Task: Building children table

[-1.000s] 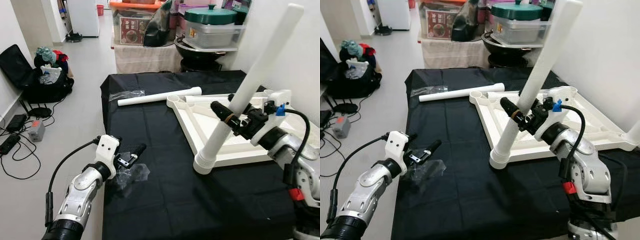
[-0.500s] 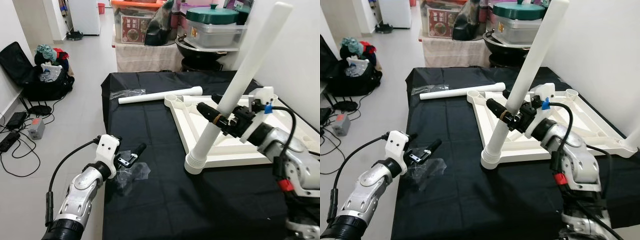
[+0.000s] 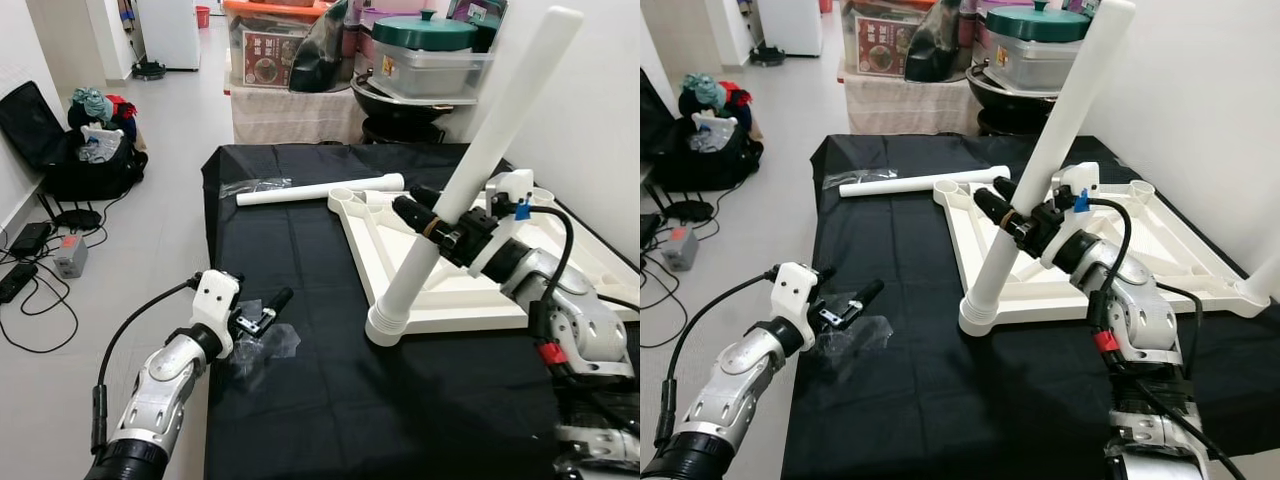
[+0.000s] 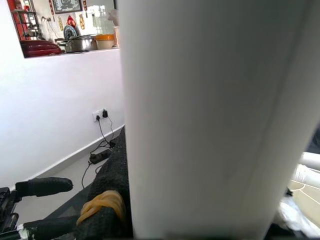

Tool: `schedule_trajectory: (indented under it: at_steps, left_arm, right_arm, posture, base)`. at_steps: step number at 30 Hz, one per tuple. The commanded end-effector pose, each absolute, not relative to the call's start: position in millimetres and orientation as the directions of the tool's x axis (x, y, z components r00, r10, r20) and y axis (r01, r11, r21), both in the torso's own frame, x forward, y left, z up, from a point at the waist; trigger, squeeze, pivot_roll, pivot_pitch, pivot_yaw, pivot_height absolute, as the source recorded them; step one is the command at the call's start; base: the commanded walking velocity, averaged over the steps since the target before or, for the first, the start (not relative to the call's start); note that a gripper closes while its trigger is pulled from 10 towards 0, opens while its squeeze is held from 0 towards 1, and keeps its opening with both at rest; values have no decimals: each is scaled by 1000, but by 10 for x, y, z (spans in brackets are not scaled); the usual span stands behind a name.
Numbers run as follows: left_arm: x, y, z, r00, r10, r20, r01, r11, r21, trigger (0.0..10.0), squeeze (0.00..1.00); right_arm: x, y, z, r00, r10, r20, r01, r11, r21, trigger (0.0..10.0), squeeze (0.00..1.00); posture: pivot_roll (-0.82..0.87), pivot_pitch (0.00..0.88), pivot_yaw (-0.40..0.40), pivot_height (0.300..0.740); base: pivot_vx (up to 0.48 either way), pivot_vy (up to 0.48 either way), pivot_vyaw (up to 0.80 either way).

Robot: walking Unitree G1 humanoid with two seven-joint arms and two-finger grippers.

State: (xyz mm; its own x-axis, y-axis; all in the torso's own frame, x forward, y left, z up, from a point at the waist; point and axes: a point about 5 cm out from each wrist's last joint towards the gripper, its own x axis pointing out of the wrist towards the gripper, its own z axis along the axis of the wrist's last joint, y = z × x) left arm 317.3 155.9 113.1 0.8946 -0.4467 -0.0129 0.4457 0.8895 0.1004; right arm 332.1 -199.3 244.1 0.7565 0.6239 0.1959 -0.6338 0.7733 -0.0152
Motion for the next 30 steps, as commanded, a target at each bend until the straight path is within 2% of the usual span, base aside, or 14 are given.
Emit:
schedule_trajectory:
  at_steps: [1,15,30]
  left_arm:
    - [3167,1517,1082,887,-461,-30,462,881,103,10000,0]
    - [3176,1500,1080,884,-466,-29,467,879,99,10000,0]
    - [3158,1499,1061,888,-460,-29,460,883,91,10000,0]
  right_arm:
    - [3295,-1974,2431,756,616,222,-627,779,-27,0,0]
    - [3267,-1996,2423,764,604,228,-615,788,-25,0,0]
    - [3278,-1999,2532,716,686,127,-675,727,-123,0,0]
  posture:
    - [79,0,-101,740]
    - [58,0,-93,740]
    - [56,0,-109,740]
  base:
    - [0,0,0]
    - [0,0,0]
    - [0,0,0]
